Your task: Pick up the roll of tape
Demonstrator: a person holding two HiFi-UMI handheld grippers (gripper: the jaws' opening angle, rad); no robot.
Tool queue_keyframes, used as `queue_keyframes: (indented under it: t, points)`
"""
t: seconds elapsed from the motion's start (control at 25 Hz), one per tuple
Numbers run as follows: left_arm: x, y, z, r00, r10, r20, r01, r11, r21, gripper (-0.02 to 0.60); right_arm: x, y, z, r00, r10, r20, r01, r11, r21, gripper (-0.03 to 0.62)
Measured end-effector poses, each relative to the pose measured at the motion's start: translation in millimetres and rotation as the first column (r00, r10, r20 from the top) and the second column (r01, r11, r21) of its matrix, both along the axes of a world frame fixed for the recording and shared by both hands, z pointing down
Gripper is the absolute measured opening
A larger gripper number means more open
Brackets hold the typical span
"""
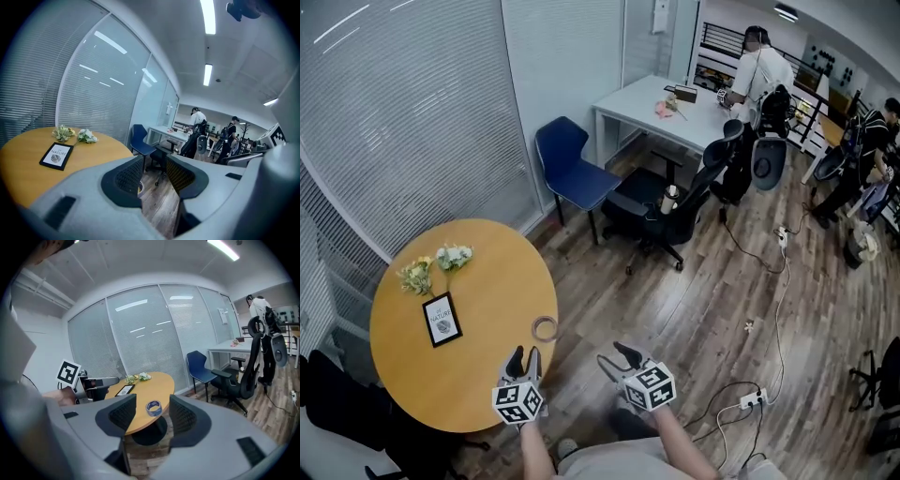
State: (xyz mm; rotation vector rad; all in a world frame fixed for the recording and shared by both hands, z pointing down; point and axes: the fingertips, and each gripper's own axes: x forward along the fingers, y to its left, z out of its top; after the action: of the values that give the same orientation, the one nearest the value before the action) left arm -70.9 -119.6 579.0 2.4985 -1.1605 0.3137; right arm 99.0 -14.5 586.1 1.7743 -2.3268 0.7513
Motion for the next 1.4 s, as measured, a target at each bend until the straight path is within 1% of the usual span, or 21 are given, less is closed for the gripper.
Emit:
queue_keyframes:
  t: [0.2, 0.32, 0.56, 0.76, 0.88, 1.04, 1.2, 1.4]
  points:
    - [14.8, -8.1, 7.9, 0.997, -0.071, 0.005, 0.071, 0.997, -0.003, 0.147, 38.1, -4.2, 4.2, 1.000, -0.027, -0.001, 0.027, 1.000, -0.002, 0.207]
    - [10.3, -13.2, 6.1, 0.993, -0.117, 0.026, 0.117, 0.993, 0.002, 0.147, 52.1, -11.8, 8.2, 0.999, -0.041, 0.017, 0.041, 0.999, -0.001, 0.206]
    - [-17.5, -13.1, 7.1, 0.975, -0.215, 0.064, 0.215, 0.977, 0.003, 0.147, 44.1, -21.0, 31.8, 0.992, -0.112, 0.060, 0.114, 0.993, -0.037, 0.207]
    - [-39.6, -12.6, 14.4, 0.961, -0.264, 0.077, 0.267, 0.964, -0.022, 0.147, 23.2, -37.1, 31.8, 0.983, -0.171, 0.069, 0.174, 0.984, -0.044, 0.206]
    - [-41.1, -22.6, 20.9, 0.960, -0.269, 0.076, 0.272, 0.962, -0.032, 0.147, 15.3, -52.1, 32.7, 0.979, -0.190, 0.069, 0.193, 0.980, -0.045, 0.207]
    - [-35.9, -44.4, 27.6, 0.965, -0.253, 0.071, 0.257, 0.965, -0.049, 0.147, 13.0, -73.5, 36.0, 0.979, -0.191, 0.070, 0.195, 0.979, -0.055, 0.207]
    - [-30.8, -83.7, 25.0, 0.969, -0.241, 0.046, 0.243, 0.969, -0.050, 0.147, 14.6, -100.5, 35.1, 0.981, -0.185, 0.051, 0.188, 0.980, -0.065, 0.207]
    - [-18.6, -139.0, 18.3, 0.981, -0.192, 0.037, 0.194, 0.980, -0.044, 0.147, 23.9, -146.0, 33.6, 0.989, -0.134, 0.067, 0.139, 0.988, -0.070, 0.206]
